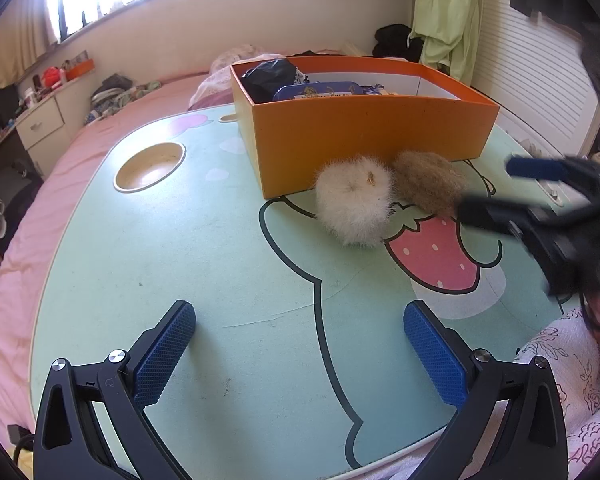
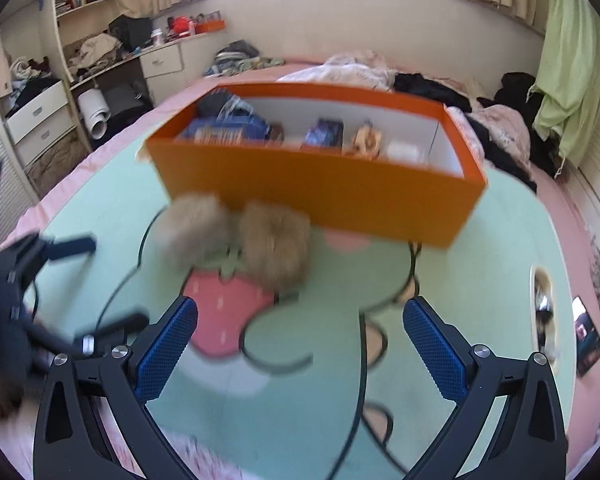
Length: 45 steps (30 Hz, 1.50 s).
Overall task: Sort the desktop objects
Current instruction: 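Grasp the brown fur piece with the right gripper while the left gripper reaches the white fur ball, then drop both fur pieces into the orange box, open both grippers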
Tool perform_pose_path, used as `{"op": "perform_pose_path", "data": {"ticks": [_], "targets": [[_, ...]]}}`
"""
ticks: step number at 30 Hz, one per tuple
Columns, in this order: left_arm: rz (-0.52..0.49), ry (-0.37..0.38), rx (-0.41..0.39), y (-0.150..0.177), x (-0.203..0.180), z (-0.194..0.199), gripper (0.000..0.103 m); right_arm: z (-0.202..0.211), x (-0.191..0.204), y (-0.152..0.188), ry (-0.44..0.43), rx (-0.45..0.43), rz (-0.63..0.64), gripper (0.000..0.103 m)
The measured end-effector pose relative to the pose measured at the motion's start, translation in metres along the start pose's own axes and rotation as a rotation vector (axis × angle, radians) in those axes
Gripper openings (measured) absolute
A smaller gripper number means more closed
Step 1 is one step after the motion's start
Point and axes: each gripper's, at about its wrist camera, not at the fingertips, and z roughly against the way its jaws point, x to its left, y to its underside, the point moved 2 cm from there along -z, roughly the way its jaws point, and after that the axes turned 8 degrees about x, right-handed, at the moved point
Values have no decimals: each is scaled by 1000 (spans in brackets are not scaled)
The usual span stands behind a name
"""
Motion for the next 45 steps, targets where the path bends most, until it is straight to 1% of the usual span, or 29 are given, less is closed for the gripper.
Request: {"op": "perform_pose_path", "data": {"ticks": [3, 4, 5, 6, 8, 11, 14, 17, 20, 23, 26, 27, 28, 29, 30, 31, 33, 35, 39, 42, 45], "targets": [[0, 0, 0, 0, 0, 0, 103, -10, 0, -16, 25, -7, -21, 102], [0, 0, 0, 0, 0, 0, 103, -15, 0, -20, 19, 2, -25, 99], [0, 0, 0, 0, 0, 0, 103, -21, 0, -23, 8, 17, -25, 88], [0, 0, 0, 0, 0, 0, 103, -25, 1, -24, -4, 33, -24, 64], [0, 0, 0, 0, 0, 0, 103, -32, -1, -23, -51, 66, -31, 33], [0, 0, 0, 0, 0, 0, 103, -16, -8, -16, -101, 14, -59, 32], [-3, -1, 2, -1, 0, 0, 103, 5, -18, -6, -132, -44, -97, 32], [-21, 0, -18, -7, -3, 8, 103, 26, -29, 5, -137, -96, -136, 32], [-21, 16, -50, -22, -6, 16, 103, 39, -39, 18, -109, -139, -173, 32], [-14, 42, -53, -44, -11, 15, 103, 39, -45, 28, -109, -144, -214, 32], [-34, 26, -28, -62, -20, 4, 100, 29, -48, 31, -129, -117, -236, 32], [-51, 22, -10, -66, -23, -2, 93, 26, -50, 30, -132, -110, -237, 32], [-64, 10, 21, -70, -26, -11, 79, 25, -50, 29, -134, -107, -238, 32], [-73, 4, 49, -71, -29, -17, 69, 25, -50, 29, -134, -107, -238, 32], [-81, 7, 71, -70, -31, -21, 38, 26, -50, 31, -133, -110, -239, 32], [-87, 39, 67, -68, -31, -22, 30, 27, -51, 31, -132, -113, -241, 32], [-88, 49, 47, -61, -31, -16, 29, 28, -53, 35, -131, -116, -245, 32], [-79, 58, 6, -54, -28, -6, 29, 29, -54, 37, -128, -118, -245, 32], [-38, 114, -79, -50, -17, 24, 29, 32, -52, 37, -116, -131, -227, 32], [-33, 151, -121, -65, -17, 43, 29, 40, -46, 28, -115, -147, -193, 32], [-47, 133, -154, -93, -18, 53, 29, 54, -42, 6, -98, -183, -158, 32]]}}
